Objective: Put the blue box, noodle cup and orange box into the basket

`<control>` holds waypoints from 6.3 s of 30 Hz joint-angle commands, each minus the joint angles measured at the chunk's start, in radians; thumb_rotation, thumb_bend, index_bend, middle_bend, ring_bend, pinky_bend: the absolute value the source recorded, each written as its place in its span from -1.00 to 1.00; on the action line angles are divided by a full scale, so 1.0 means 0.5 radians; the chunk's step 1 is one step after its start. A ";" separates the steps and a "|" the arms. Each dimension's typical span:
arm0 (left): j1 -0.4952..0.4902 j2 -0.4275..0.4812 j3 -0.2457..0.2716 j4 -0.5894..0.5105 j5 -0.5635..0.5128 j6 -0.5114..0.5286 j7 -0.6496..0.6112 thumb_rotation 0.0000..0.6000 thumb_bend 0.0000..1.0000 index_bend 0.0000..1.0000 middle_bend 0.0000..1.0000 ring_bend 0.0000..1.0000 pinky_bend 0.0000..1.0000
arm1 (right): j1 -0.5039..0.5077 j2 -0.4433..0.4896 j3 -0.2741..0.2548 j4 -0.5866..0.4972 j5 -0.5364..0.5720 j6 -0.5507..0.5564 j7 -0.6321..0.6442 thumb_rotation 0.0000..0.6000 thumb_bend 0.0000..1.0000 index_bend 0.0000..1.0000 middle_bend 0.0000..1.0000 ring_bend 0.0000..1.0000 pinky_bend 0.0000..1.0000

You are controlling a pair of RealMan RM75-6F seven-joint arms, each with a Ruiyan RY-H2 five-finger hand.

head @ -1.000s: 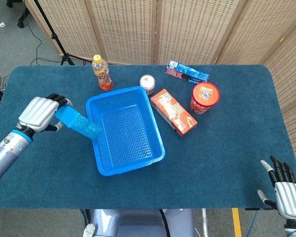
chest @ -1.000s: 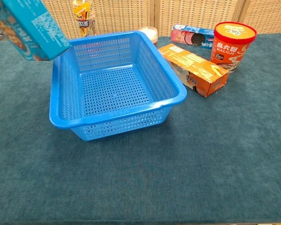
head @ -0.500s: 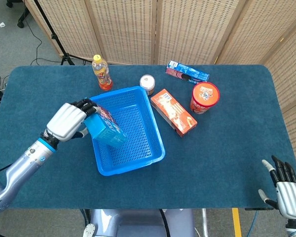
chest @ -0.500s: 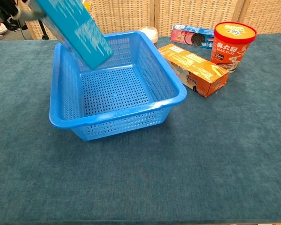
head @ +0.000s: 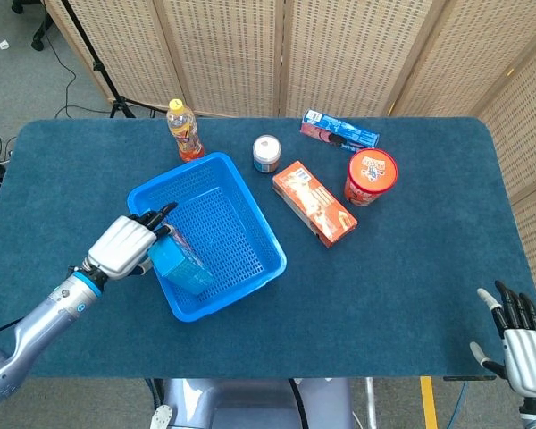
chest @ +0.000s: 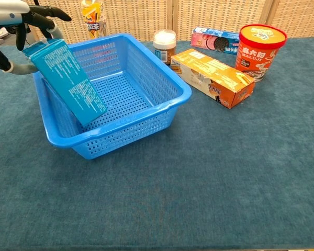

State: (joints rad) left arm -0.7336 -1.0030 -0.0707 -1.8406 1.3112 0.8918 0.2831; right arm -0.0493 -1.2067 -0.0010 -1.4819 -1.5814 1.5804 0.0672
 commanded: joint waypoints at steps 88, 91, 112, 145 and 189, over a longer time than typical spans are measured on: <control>1.303 -0.411 0.213 0.342 0.378 1.203 -0.457 1.00 -0.45 -0.85 -1.00 -0.99 -0.75 | 1.576 -0.376 0.716 0.460 0.994 -1.657 -0.368 1.00 -0.51 -0.71 -1.00 -1.00 -1.00; 1.300 -0.426 0.205 0.358 0.355 1.176 -0.441 1.00 -0.44 -0.85 -1.00 -0.99 -0.75 | 1.648 -0.451 0.716 0.640 0.996 -1.724 -0.311 1.00 -0.51 -0.71 -1.00 -1.00 -1.00; 1.292 -0.488 0.213 0.385 0.360 1.083 -0.361 1.00 -0.42 -0.85 -1.00 -0.99 -0.75 | 1.910 -0.691 0.645 1.374 0.789 -1.958 0.182 1.00 -0.51 -0.92 -1.00 -1.00 -1.00; 1.276 -0.515 0.251 0.375 0.415 0.996 -0.351 1.00 -0.40 -0.85 -1.00 -0.99 -0.75 | 2.054 -1.009 0.454 2.091 0.583 -2.161 0.488 1.00 -0.48 -0.59 -1.00 -1.00 -0.78; 1.287 -0.352 0.321 0.183 0.670 1.107 -0.633 1.00 -0.40 -0.85 -1.00 -0.99 -0.75 | 1.538 0.141 0.707 -0.205 1.116 -1.106 -0.797 1.00 -0.38 0.11 -0.32 -0.31 -0.05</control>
State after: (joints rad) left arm -0.0900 -1.1826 0.0885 -1.7453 1.6425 1.4427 -0.0252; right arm 0.7494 -1.2173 0.3299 -1.4466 -1.0573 0.9416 -0.2384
